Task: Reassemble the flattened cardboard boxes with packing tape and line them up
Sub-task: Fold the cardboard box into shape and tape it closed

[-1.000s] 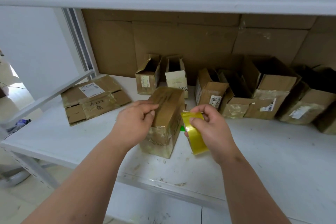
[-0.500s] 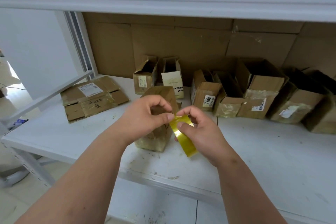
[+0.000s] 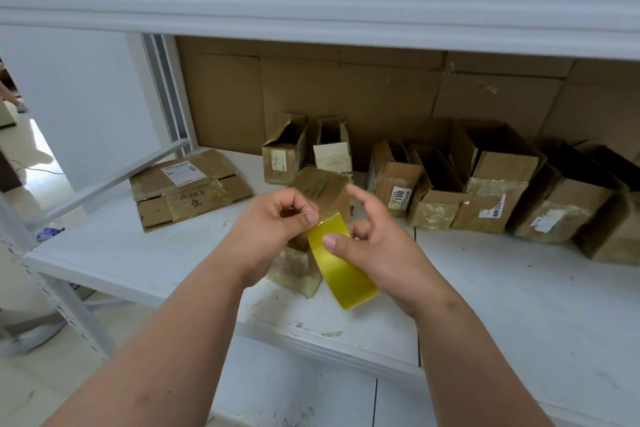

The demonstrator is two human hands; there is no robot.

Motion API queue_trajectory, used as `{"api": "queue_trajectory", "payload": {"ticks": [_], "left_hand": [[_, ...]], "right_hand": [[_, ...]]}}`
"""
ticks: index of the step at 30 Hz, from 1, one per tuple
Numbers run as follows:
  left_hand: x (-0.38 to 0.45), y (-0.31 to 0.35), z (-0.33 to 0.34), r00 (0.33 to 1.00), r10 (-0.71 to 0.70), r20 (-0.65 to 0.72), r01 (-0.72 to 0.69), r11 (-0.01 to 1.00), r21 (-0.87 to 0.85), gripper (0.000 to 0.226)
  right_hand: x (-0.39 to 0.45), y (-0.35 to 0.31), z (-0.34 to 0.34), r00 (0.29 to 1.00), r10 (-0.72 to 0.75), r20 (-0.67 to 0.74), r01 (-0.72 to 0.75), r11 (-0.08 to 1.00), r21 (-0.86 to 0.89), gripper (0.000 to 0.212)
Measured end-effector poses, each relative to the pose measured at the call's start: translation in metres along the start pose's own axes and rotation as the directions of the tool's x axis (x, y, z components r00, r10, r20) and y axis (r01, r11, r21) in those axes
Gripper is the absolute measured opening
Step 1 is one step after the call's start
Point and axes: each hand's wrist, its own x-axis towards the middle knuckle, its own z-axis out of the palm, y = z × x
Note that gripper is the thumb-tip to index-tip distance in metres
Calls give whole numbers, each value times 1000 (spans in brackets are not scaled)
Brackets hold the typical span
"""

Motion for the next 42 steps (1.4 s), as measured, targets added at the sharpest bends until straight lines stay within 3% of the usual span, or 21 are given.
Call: {"api": "queue_trajectory", "payload": {"ticks": [3,11,13,17,19,20,22,24,27,29,32,35,37,42], "left_hand": [[3,-4,3,999,-26,-27,24,997,-79,15],[23,-4,-17,992,-50,-116,38,994,-102,16],[25,-6,-18,993,-45,-112,32,993,-109,16],[28,-10,-30,989,-75,-127,55,987,-153,18],[29,-10,-36,986,-78,-145,47,977,-207,19],[29,-10,-37,985,-73,-154,38,974,-222,19],[31,-12,-37,975,-67,-211,17,973,-232,20],[32,-12,-35,954,-85,-288,16,972,-234,21],[34,-12,-34,943,-127,-307,45,964,-261,20],[37,-9,-42,949,-91,-302,37,983,-179,20],[46,-9,-62,979,-27,-204,41,997,67,18],[46,-20,-78,985,-37,-167,71,977,202,16],[46,-25,-85,986,-54,-156,84,978,192,17],[47,-23,-88,984,-96,-148,114,986,119,18]], "right_hand": [[-5,-1,4,990,79,119,-86,995,59,111],[-11,-3,33,999,38,23,-39,999,19,109],[-6,-5,38,997,8,-72,-8,1000,2,102],[6,-5,37,938,-4,-347,5,1000,1,61],[10,-7,41,937,35,-346,-32,999,15,56],[11,-8,45,945,49,-323,-55,998,-11,64],[11,-15,53,962,29,-272,-87,975,-206,91],[10,-24,64,972,-29,-232,-91,866,-492,97],[14,-25,77,978,-145,-148,-17,655,-755,63],[19,-18,77,982,-155,-112,0,588,-809,38],[20,-7,65,992,-23,-127,-75,700,-710,27],[22,7,61,990,83,-111,-133,789,-600,49],[25,14,63,992,73,-101,-116,830,-546,56],[32,6,64,986,-41,-162,-38,891,-453,52]]}}
